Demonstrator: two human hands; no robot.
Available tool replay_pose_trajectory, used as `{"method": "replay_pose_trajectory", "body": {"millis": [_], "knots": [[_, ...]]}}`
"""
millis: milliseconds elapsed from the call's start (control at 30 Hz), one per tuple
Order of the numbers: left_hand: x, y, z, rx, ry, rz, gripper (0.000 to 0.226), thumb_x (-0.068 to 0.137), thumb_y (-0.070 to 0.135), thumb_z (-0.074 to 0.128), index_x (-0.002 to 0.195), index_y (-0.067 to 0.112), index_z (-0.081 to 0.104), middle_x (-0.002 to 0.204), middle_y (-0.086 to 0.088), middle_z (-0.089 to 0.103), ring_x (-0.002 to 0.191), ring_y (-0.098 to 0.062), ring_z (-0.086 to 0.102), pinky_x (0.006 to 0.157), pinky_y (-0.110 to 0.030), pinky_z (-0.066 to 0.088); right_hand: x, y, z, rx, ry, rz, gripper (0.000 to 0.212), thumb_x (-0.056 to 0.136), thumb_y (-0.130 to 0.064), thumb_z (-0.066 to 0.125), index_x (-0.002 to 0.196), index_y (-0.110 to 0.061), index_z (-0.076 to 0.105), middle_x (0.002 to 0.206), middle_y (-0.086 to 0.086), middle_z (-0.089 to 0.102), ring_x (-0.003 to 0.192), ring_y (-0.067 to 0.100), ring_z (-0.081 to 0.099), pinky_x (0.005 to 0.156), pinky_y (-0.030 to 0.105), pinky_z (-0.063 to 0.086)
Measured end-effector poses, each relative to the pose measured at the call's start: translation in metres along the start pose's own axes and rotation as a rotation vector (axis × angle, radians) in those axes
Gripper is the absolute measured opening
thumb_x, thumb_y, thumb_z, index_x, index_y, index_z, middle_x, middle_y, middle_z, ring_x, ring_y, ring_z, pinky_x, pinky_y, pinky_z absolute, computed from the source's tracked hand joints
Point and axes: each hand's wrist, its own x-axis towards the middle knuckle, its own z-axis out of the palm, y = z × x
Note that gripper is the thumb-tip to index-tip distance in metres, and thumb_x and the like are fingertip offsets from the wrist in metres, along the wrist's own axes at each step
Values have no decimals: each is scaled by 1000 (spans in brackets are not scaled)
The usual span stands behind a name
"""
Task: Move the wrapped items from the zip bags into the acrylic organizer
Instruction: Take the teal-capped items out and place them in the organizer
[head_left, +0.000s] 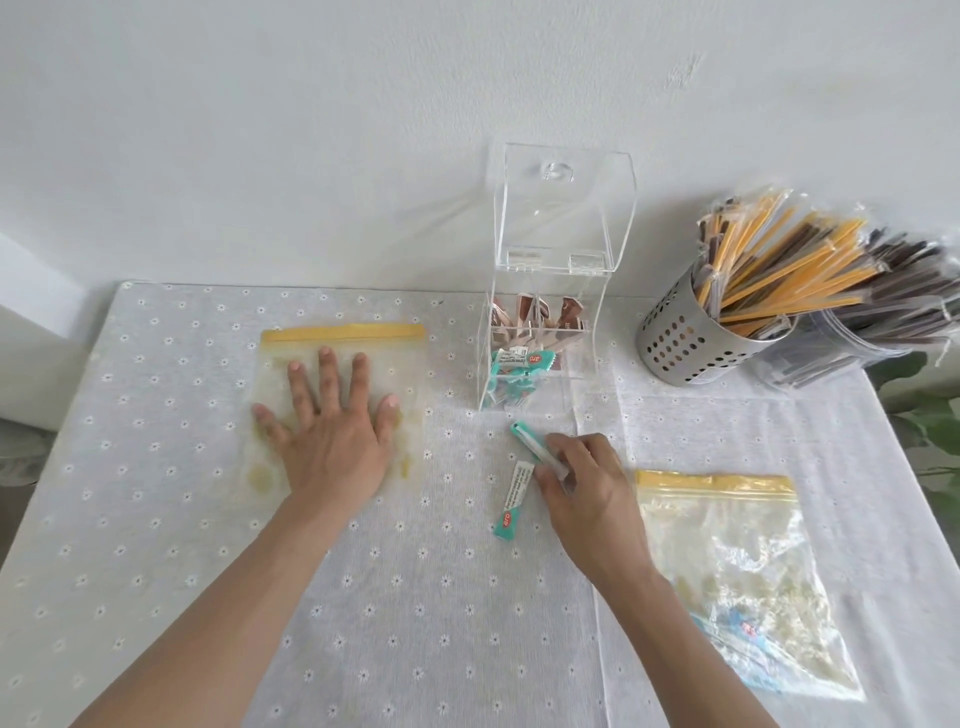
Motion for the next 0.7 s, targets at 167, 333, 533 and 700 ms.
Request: {"method": "replay_pose_trajectory", "body": {"millis": [167,333,533,700], "knots": [[6,5,-20,-55,1,-36,78,106,70,9,173,30,10,183,-2,-6,168,-34,-9,125,-77,5,-15,4,-8,-40,21,77,28,93,-31,78,118,-22,70,109,-5,56,104,22,59,70,37,57],[-2,-11,-16,-14,-22,80,76,106,71,15,173,36,12,183,2,-5,168,-31,-9,125,-76,4,-18,8,-3,5,59,48,8,96,-24,74,103,-21,73,101,-7,57,97,22,62,63,37,57],[8,-8,-6,-23,-28,108,78,104,73,14,173,37,8,182,3,-10,168,-30,-13,127,-75,0,-28,6,-22,65,138,59,9,93,-17,78,102,-21,77,97,-6,61,86,17,60,63,22,47],[15,-9,-14,-49,-1,140,80,104,74,21,173,33,17,183,2,-3,168,-30,-6,126,-74,3,-51,15,-31,58,37,134,14,94,-27,79,107,-23,76,103,-10,61,90,17,63,71,30,54]]}}
